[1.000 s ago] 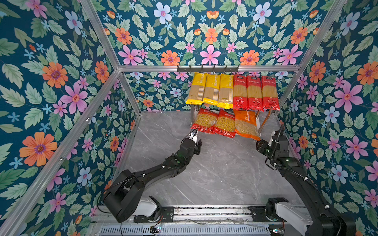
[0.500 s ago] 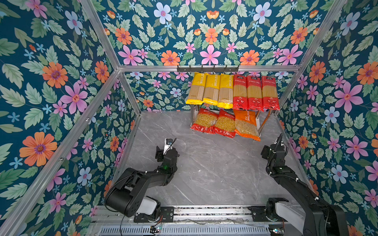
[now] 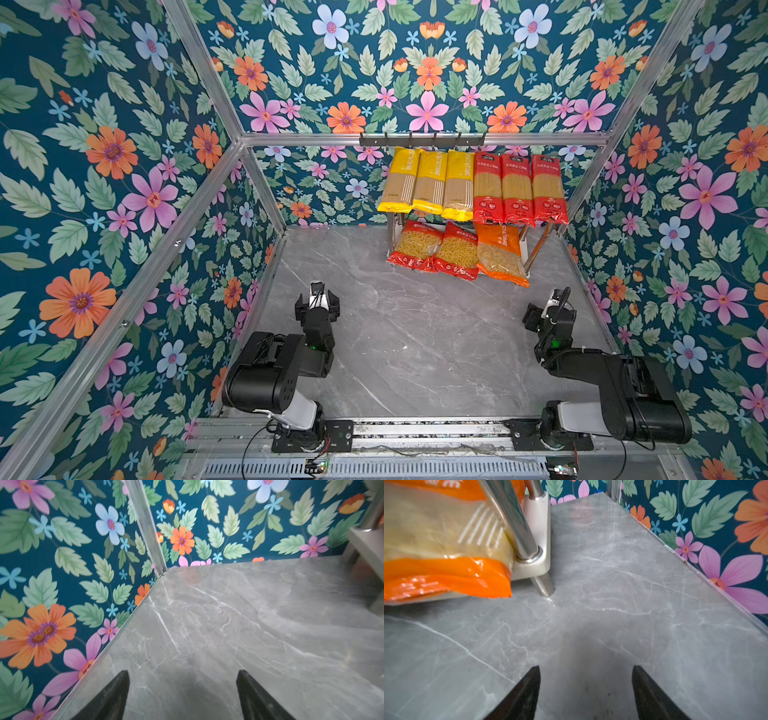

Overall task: Arrange pasta packages on shelves
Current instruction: Reset both arms

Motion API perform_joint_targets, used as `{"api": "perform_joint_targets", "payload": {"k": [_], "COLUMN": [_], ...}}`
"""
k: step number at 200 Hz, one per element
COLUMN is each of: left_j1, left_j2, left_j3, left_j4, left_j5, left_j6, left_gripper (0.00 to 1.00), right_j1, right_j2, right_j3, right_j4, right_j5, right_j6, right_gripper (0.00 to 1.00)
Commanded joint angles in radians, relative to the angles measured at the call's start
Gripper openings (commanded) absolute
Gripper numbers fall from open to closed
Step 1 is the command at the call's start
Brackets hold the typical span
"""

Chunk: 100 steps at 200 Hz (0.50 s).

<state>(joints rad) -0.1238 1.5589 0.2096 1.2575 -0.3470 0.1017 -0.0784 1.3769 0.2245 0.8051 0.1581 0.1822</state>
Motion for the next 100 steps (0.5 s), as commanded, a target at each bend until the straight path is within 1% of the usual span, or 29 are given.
{"api": "perform_joint_targets", "payload": {"k": [1,6,10,21,25,30,37,40,43,46,54,68,100], "left_j1": [0.027,0.029,0.031,0.055,0.066,0.077,0.084,0.084,0.084,0.083,0.084,0.084,0.083], "left_j2": [0.048,0.072,0.069,0.036,0.043,0.055,0.051,0.046,0.042,0.04,0.045,0.043,0.044], "left_j3": [0.014,0.028,0.037,0.064,0.068,0.06,0.06,0.061,0.063,0.063,0.06,0.061,0.06], "left_j4": [0.093,0.121,0.099,-0.027,-0.018,0.022,0.015,-0.002,-0.013,-0.019,-0.002,-0.004,-0.005], "left_j5": [0.088,0.069,0.064,0.067,0.06,0.081,0.091,0.09,0.092,0.09,0.089,0.088,0.089], "left_j6": [-0.078,-0.075,-0.079,-0.125,-0.137,-0.141,-0.146,-0.147,-0.148,-0.149,-0.147,-0.145,-0.143], "left_gripper": [0.99,1.0,1.0,1.0,1.0,1.0,1.0,1.0,1.0,1.0,1.0,1.0,1.0], "right_j1": [0.0,0.002,0.006,0.008,0.008,0.008,0.009,0.009,0.009,0.009,0.012,0.016,0.017], "right_j2": [0.048,0.074,0.084,0.051,0.049,0.061,0.078,0.077,0.07,0.064,0.057,0.075,0.071], "right_j3": [0.026,0.03,0.03,0.046,0.047,0.041,0.035,0.036,0.039,0.042,0.047,0.04,0.025], "right_j4": [0.172,0.215,0.233,0.129,0.128,0.161,0.201,0.198,0.179,0.163,0.142,0.19,0.202], "right_j5": [-0.091,-0.097,-0.094,-0.095,-0.095,-0.097,-0.088,-0.088,-0.09,-0.093,-0.085,-0.07,-0.045], "right_j6": [-0.04,-0.052,-0.058,-0.051,-0.05,-0.053,-0.056,-0.056,-0.056,-0.055,-0.054,-0.059,-0.05], "right_gripper": [0.72,0.73,0.74,0.75,0.76,0.76,0.82,0.88,0.96,0.99,0.99,0.99,0.99]}}
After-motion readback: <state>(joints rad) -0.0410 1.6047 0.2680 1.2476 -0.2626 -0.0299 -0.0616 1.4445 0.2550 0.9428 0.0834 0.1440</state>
